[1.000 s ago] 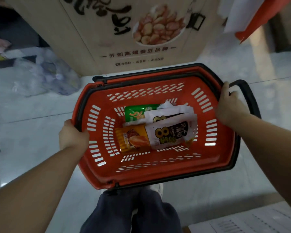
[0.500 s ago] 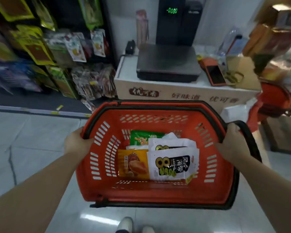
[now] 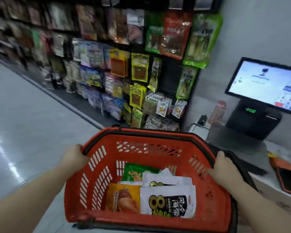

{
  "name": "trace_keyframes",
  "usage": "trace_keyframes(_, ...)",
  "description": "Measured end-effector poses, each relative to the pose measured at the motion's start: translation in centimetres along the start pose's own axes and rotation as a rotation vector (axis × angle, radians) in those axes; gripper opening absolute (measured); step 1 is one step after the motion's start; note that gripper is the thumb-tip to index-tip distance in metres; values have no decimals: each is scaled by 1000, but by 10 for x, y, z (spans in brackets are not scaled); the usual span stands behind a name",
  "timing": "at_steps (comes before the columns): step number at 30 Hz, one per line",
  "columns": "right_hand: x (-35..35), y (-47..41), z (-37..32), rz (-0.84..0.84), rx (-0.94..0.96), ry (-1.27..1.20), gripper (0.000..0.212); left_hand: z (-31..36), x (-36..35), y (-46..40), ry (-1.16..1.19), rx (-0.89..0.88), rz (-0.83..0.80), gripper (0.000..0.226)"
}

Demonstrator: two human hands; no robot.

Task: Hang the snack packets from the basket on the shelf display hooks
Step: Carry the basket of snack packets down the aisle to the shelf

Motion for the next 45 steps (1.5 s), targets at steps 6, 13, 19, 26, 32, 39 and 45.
trace_keyframes(6, 2, -46, -168, -41, 180, 25, 49, -71, 116, -47, -34, 122, 119, 21)
trace_keyframes(13, 1, -65, -389, -78, 331, -25, 68, -157, 248, -126, -46, 197, 263, 15)
trace_keyframes(19, 3, -92, -556, -40, 446, -56, 60, -215, 337, -189, -23, 303, 391, 21)
trace_keyframes(26, -8, -162, -756, -111, 578, -89, 59, -273, 408, -290, 32, 466, 500, 14)
trace_keyframes(32, -9, -236, -948, -153, 762, -121, 59, -300, 473, -396, 13, 600, 600, 29)
trace_keyframes(39, 9, -290, -1154, -110, 895, -137, 67, -328, 558, -517, 103, 648, 725, 12)
trace_keyframes(45, -2, -326, -1329, -72, 941, -106, 66, -409, 628, -657, 161, 633, 745, 18)
Point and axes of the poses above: each hand's wrist, its own y-axis away from the middle knuckle, its own x-axis out of the back of the hand, z = x × y, the point moved 6 cm from there along -y, towards the middle knuckle, and after that the axes turned 10 degrees about y, right-handed, at the moved point
